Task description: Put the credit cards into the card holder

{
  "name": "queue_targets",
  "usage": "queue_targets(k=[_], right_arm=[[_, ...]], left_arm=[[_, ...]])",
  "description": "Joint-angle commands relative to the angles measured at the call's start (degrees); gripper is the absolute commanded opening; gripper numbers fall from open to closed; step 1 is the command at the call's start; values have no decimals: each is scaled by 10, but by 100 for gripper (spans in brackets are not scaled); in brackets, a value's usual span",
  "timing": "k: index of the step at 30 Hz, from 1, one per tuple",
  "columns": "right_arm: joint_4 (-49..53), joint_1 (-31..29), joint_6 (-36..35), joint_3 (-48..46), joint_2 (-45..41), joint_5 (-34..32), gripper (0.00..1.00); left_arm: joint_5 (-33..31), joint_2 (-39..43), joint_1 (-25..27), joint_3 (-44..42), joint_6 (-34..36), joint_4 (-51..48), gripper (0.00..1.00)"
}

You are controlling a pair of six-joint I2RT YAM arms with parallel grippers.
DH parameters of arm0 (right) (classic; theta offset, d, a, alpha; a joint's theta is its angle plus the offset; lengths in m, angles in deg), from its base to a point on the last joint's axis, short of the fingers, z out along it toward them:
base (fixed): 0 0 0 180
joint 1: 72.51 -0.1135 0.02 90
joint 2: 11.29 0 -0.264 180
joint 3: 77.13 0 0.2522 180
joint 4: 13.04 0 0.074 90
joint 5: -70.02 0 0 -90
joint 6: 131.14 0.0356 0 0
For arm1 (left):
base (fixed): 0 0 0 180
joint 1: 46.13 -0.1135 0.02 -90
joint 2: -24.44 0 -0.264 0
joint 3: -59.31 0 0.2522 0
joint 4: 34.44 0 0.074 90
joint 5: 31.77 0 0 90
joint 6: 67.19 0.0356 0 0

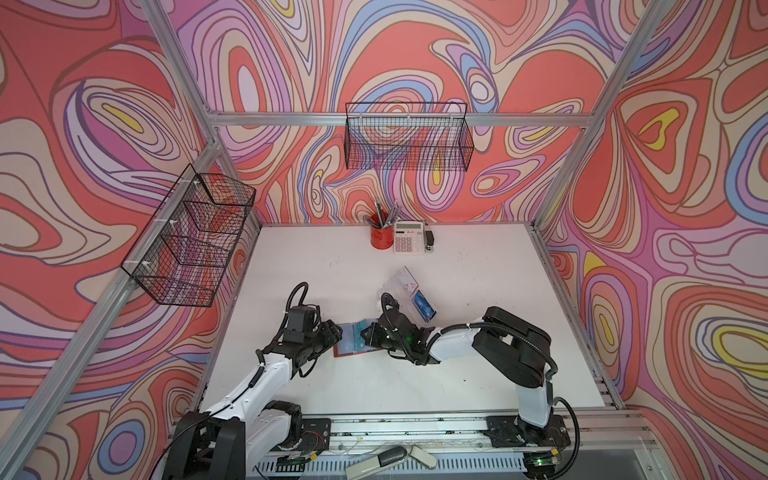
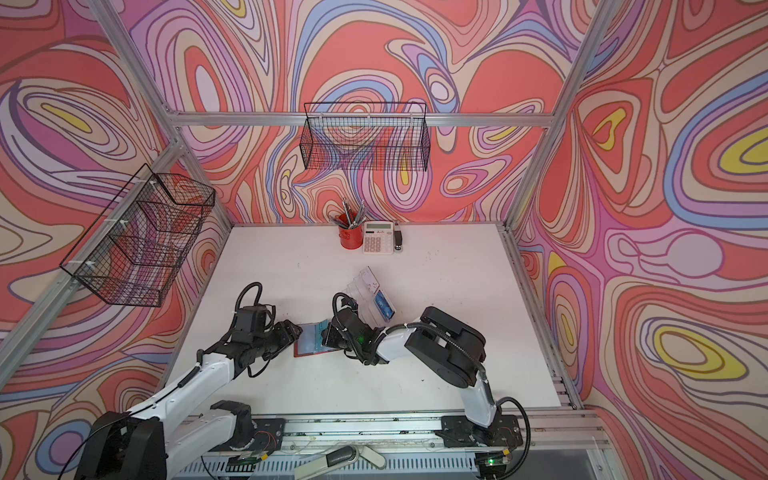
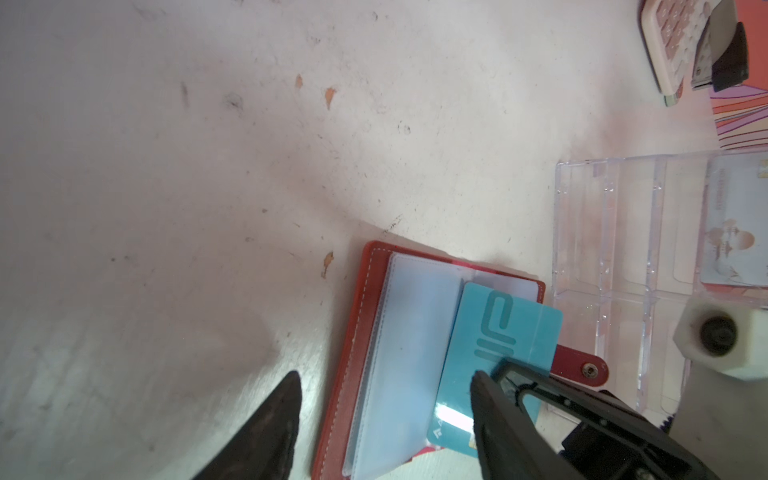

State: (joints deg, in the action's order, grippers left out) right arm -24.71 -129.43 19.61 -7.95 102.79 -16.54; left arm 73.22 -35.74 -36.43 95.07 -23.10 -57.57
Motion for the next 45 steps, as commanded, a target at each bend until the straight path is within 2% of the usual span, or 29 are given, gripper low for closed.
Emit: queue_targets(k=[1, 16, 18, 22, 26, 38, 45], right_arm=[[4, 2, 6, 8, 24, 9, 0], [-32, 2, 29, 8, 42, 46, 0], [-36, 2, 34, 7, 42, 44, 0], [-36, 2, 38, 12, 45, 48, 0], [-38, 3, 45, 24, 59, 56, 0], [-31, 3, 54, 51, 79, 54, 0], [-21, 3, 39, 27, 55, 29, 0]], left_arm=[[-2, -11, -5, 3, -1, 0, 67], [-4, -29, -6, 8, 3, -5, 65], [-2, -34, -6, 10, 3, -6, 63], [3, -41, -6, 10, 3, -2, 48], [-12, -55, -6, 18, 4, -19, 42], [-4, -89, -11, 27, 6, -20, 35], [-10, -85, -12, 26, 6, -25, 35]])
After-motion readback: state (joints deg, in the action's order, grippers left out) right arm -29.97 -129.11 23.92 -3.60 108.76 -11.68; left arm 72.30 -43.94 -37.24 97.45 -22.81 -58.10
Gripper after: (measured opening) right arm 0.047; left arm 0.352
